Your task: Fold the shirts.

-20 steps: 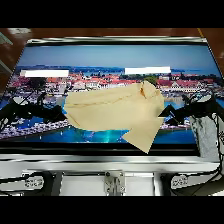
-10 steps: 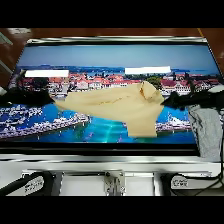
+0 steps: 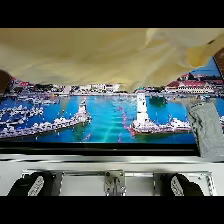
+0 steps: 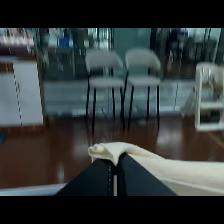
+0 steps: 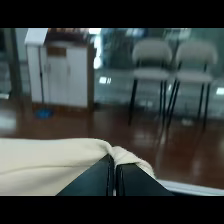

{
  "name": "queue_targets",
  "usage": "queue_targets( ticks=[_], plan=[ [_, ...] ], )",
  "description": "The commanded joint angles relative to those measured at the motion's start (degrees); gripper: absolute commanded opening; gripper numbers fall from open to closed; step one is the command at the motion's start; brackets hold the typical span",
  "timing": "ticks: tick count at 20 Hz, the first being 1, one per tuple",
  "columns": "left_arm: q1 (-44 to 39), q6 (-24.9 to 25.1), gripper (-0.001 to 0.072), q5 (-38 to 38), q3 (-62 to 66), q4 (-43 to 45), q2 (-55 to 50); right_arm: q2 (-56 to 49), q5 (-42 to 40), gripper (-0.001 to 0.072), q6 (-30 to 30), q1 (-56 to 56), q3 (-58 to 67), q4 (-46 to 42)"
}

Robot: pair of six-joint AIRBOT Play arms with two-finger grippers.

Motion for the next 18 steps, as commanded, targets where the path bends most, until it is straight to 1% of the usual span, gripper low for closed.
queue_targets(
  ticks=[1,3,4,6,8,10,12,14,15,18],
  plan=[
    [0.13,-7.28,0.0033,-1.97,4.48,5.11,8.79,12.79,-1.27,0.0069,6.82,0.04,2.12,-14.58],
    [0.11,-10.58,0.0033,-10.47,4.46,11.87,10.86,17.31,1.99,0.0069,7.28,0.02,2.12,-20.26],
    [0.11,-10.54,0.0033,-15.08,4.46,14.93,11.15,18.84,3.72,0.0069,7.93,0.02,2.12,-22.32],
    [0.11,-9.73,0.0033,-20.11,4.39,18.64,10.88,19.89,7.19,0.0069,9.38,0.02,2.12,-25.2],
    [0.11,-7.13,0.0033,-20.63,4.17,18.82,10.29,19.23,11.02,0.007,11.13,0.04,2.1,-25.22],
    [0.11,-7.04,0.0033,-21.7,3.17,18.82,9.42,17.62,15.37,0.0069,12.85,0.02,2.1,-25.16],
    [0.11,-7.02,0.0033,-27.26,1.09,18.82,7.69,14.6,22.82,0.0069,12.79,0.04,2.1,-25.2],
    [0.11,-7.02,0.0033,-31.67,-4.17,18.82,5.86,10.21,32.17,0.0069,12.72,0.04,1.66,-25.03],
    [0.11,-7.02,0.0033,-32.33,-7.85,18.82,4.98,7.8,35.04,0.0069,13.35,0.04,0.11,-24.13],
    [0.09,-7.02,0.0034,-32.06,-21.9,18.78,0.98,1.6,36.85,0.0069,13.55,0.04,-10.82,-18.84]
  ],
)
